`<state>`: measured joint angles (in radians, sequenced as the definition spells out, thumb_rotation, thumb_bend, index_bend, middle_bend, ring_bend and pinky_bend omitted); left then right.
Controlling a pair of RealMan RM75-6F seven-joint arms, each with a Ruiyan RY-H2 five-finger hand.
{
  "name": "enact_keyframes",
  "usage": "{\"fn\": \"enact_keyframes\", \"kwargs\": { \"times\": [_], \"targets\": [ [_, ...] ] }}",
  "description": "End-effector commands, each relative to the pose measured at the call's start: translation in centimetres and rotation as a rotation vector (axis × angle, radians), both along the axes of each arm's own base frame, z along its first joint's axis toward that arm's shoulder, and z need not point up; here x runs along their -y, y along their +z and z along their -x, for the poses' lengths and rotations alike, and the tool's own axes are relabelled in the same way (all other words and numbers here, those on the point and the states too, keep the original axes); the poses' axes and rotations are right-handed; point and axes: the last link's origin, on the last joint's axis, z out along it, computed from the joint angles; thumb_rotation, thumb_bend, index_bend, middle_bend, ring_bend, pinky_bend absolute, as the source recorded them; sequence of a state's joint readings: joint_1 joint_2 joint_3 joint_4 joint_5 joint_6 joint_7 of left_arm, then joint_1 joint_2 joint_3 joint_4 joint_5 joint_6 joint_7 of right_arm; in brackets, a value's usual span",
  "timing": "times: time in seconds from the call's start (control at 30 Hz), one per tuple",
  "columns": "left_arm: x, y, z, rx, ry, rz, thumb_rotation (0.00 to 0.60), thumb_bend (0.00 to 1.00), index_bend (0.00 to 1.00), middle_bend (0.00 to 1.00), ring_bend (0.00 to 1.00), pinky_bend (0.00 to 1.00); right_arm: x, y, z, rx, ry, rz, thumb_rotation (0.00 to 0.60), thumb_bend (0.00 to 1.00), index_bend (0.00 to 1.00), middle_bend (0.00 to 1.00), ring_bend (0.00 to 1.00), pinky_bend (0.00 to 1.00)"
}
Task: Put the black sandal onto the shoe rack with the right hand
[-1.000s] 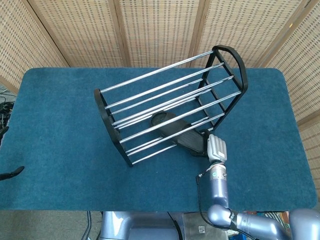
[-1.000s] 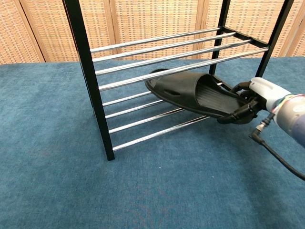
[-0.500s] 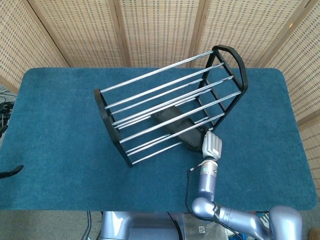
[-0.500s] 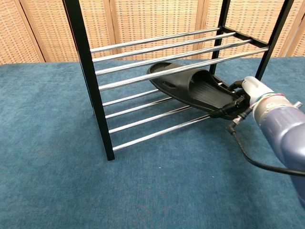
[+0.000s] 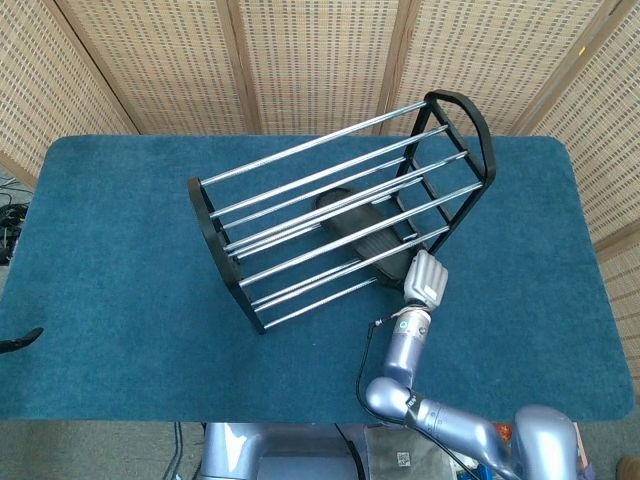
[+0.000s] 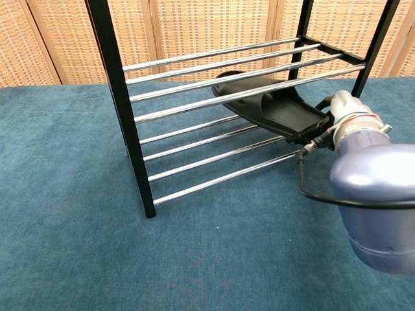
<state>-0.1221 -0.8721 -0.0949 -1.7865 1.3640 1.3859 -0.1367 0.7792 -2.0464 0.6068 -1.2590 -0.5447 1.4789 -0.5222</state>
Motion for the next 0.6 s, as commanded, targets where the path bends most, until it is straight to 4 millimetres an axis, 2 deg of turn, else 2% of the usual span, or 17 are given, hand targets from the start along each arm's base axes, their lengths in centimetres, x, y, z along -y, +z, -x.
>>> {"fn": "enact_keyframes", "kwargs": {
  "times": [0.03,0.6],
  "targets": [
    [-0.1,0.0,0.0,-0.002,0.002,0.005,0.6,0.11,0.0,0.0,0.0,0.0,0.1,0.0,-0.1,0.004,-0.025,0.013,0.6,0.54,0.61,0.62,0.45,0.42],
    [0.1,0.2,0.0,0.014,0.005,0.006,0.6,0.11,0.0,0.0,0.0,0.0,-0.6,-1.8,-1.6,-0.008,-0.026,-0.009,0.6,0.54,0.61,0.61,0.45,0.42]
  ]
}}
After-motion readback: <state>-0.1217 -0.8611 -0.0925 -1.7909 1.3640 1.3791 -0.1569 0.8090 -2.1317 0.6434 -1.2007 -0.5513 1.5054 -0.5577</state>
